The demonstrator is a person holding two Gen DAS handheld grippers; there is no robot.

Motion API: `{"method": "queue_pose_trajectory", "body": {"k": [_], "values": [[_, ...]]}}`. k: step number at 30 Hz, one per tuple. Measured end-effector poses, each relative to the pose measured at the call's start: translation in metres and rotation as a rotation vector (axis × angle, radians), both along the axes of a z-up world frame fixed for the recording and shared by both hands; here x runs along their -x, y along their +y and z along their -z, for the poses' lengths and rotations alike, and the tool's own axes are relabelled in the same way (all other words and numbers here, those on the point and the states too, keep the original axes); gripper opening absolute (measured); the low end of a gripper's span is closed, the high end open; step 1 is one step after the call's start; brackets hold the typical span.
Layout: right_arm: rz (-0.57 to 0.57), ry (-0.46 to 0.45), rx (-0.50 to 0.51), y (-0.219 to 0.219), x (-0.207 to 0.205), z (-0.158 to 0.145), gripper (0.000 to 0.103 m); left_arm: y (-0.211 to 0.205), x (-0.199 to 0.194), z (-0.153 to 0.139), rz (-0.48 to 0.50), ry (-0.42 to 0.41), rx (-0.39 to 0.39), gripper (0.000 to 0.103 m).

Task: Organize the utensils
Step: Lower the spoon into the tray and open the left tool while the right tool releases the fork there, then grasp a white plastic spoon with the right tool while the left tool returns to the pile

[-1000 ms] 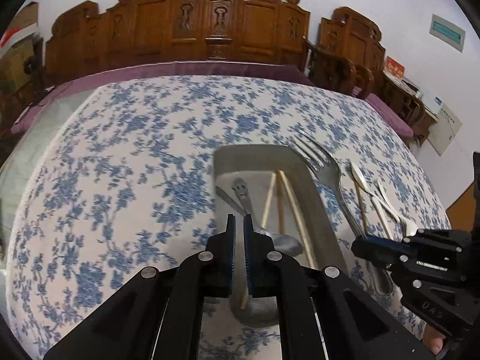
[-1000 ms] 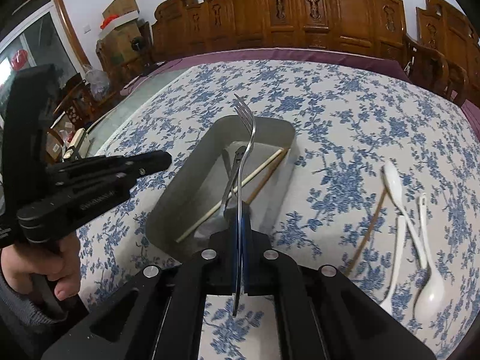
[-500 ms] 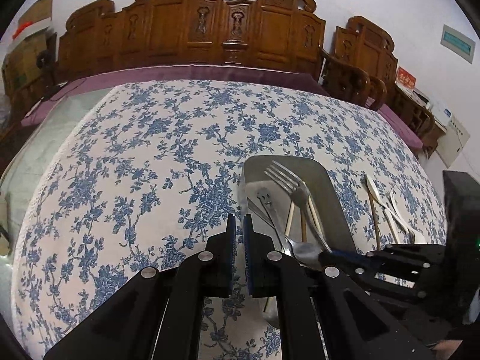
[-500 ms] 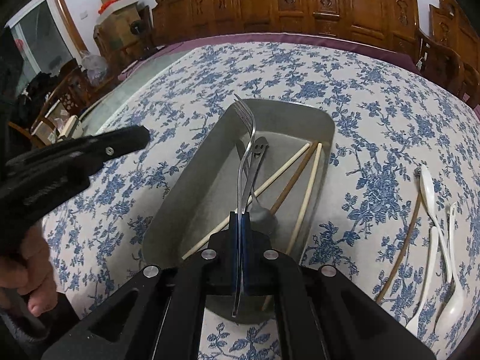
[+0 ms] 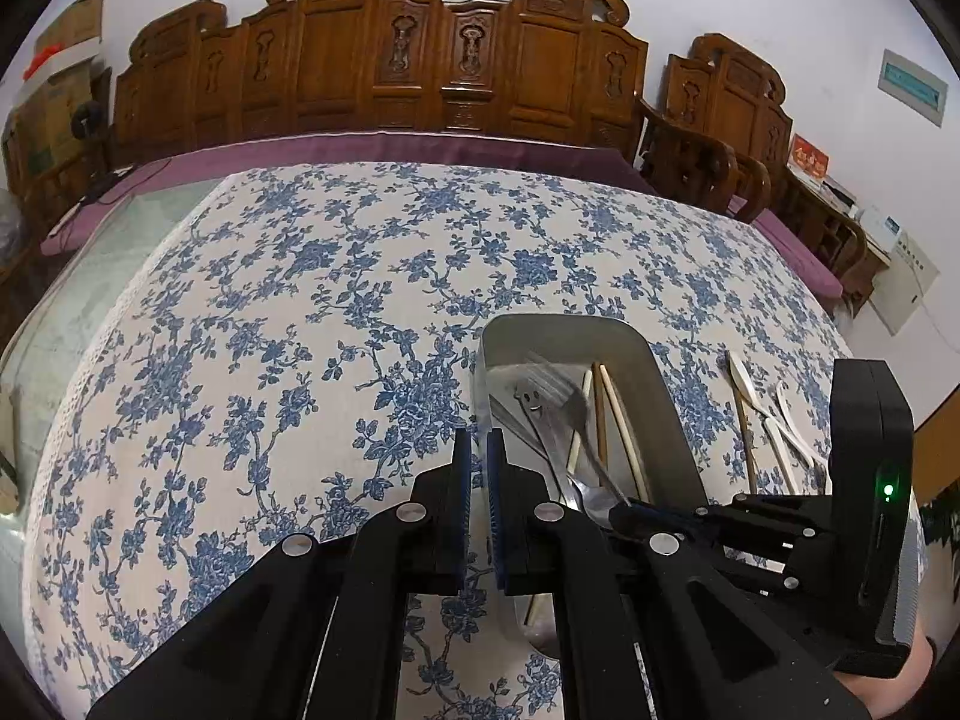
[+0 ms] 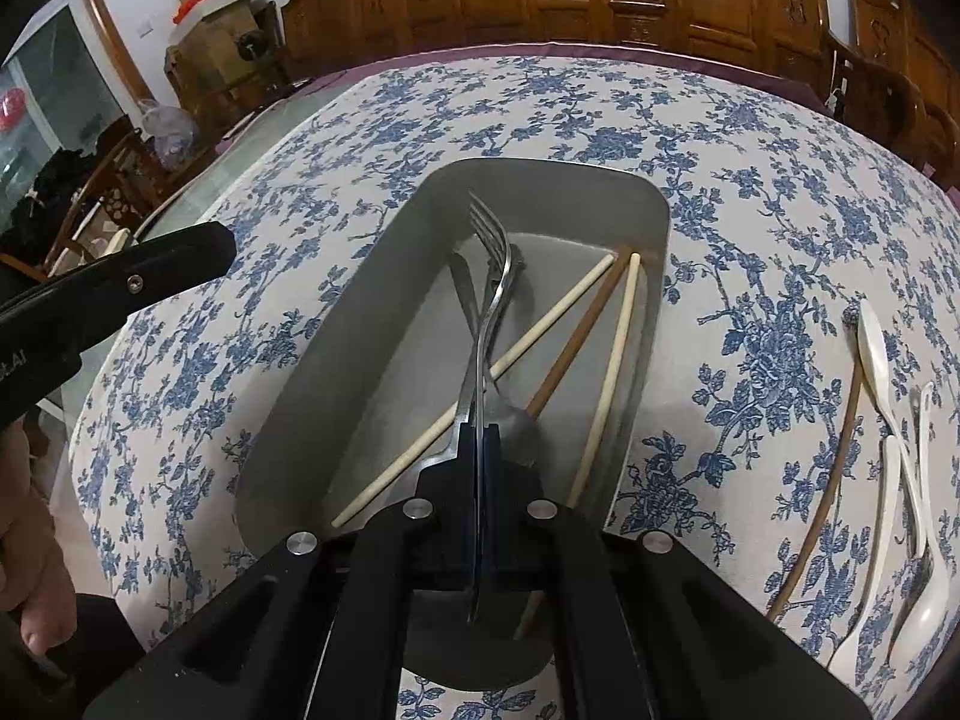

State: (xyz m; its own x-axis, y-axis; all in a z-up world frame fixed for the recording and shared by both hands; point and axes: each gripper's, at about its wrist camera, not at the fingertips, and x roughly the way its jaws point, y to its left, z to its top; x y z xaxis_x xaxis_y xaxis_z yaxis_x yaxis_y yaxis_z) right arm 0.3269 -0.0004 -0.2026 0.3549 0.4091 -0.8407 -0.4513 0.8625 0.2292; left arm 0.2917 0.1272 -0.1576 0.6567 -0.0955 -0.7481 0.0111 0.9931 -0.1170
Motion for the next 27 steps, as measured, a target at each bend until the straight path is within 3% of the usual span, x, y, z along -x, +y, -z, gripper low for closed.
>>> {"method": "queue_pose_trajectory", "body": {"k": [11, 17, 27], "values": [[-0.045, -0.07, -0.071, -0.019, 0.019, -0.034, 0.007, -0.006, 0.001, -0.002, 0.012, -0.002, 0.0, 0.004], [0.003, -0.127, -0.106, -0.073, 0.037, -0.054, 0.007, -0.023, 0.008, -0.01, 0.046, -0.034, 0.0, 0.004], [0.073, -0.191, -0.076, -0.156, 0.058, -0.058, 0.007, -0.054, 0.021, -0.018, 0.111, -0.077, -0.004, 0.005]]}}
